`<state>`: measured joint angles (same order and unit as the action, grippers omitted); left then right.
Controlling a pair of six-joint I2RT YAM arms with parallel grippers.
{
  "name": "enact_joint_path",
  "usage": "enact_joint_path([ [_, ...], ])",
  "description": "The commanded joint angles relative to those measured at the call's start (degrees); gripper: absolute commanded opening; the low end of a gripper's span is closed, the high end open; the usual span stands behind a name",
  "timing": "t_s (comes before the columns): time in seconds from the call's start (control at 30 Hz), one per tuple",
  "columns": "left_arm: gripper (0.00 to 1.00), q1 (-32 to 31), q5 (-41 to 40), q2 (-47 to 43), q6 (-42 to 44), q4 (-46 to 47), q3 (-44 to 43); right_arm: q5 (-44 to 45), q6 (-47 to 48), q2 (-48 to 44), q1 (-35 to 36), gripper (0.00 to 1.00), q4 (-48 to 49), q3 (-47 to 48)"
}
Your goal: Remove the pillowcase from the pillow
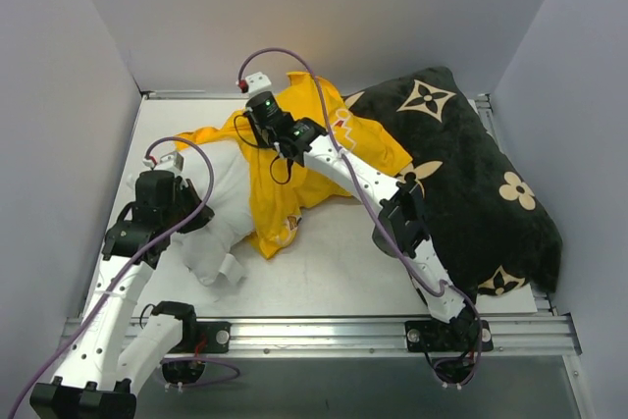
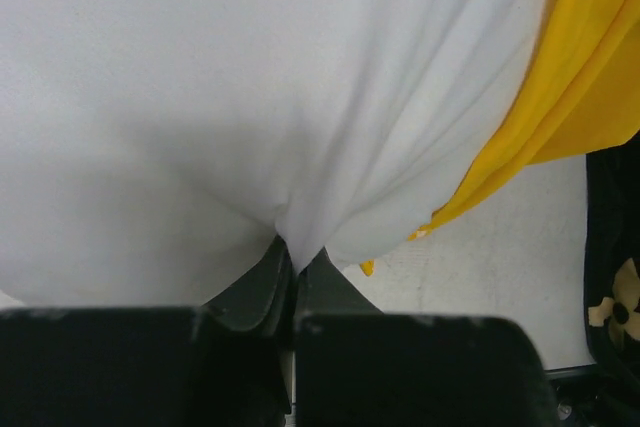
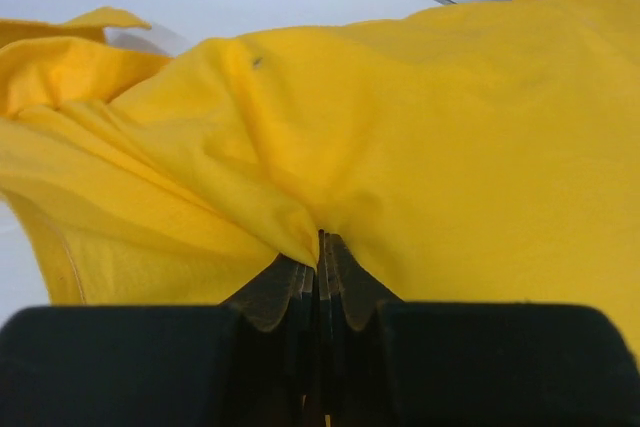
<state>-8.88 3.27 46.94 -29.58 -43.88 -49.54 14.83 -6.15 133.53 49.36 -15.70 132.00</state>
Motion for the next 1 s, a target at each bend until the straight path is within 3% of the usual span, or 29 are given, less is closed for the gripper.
enact_joint_path([
  [0.0, 0.00, 0.3, -1.6, -2.4, -1.0, -2.0, -1.1, 12.8, -2.4, -6.4, -8.3, 0.00, -3.5, 0.0],
  [0.17, 0.00, 1.0, -2.8, -4.7, -1.5, -4.1, -1.7, 12.9, -2.6, -10.2, -11.3, 0.00, -3.8, 1.4],
  [0.37, 0.00, 3.1, -10.1, -6.7, -1.5, -7.4, -3.9, 9.7, -4.7, -13.2, -13.8, 0.00, -4.8, 1.4],
  [0.67, 0.00, 6.3, -12.1, 2.4, -0.3, -0.1, -6.4, 0.9, -4.9, -17.7, -7.4, 0.01, -3.4, -12.9],
  [0.73, 0.00, 6.4, -9.3, 3.9, -0.2, 1.2, -7.1, 0.2, -5.3, -18.6, -6.4, 0.13, -3.3, -15.7],
  [0.77, 0.00, 6.3, -8.4, 4.2, 0.1, 1.7, -7.1, -0.5, -5.4, -19.9, -5.6, 0.35, -3.3, -16.6],
  [0.8, 0.07, 6.3, -7.6, 4.0, 0.5, 2.0, -7.1, -0.4, -5.4, -20.6, -5.1, 0.44, -3.3, -17.4],
  [0.83, 0.28, 6.3, -7.7, 3.7, 0.9, 2.4, -7.1, -0.2, -5.4, -22.5, -4.5, 0.58, -3.3, -19.3],
  [0.97, 0.74, 6.2, -7.7, 1.2, 3.9, 2.0, -9.3, 0.1, -5.0, -28.1, -1.9, 0.72, -3.3, -23.2],
])
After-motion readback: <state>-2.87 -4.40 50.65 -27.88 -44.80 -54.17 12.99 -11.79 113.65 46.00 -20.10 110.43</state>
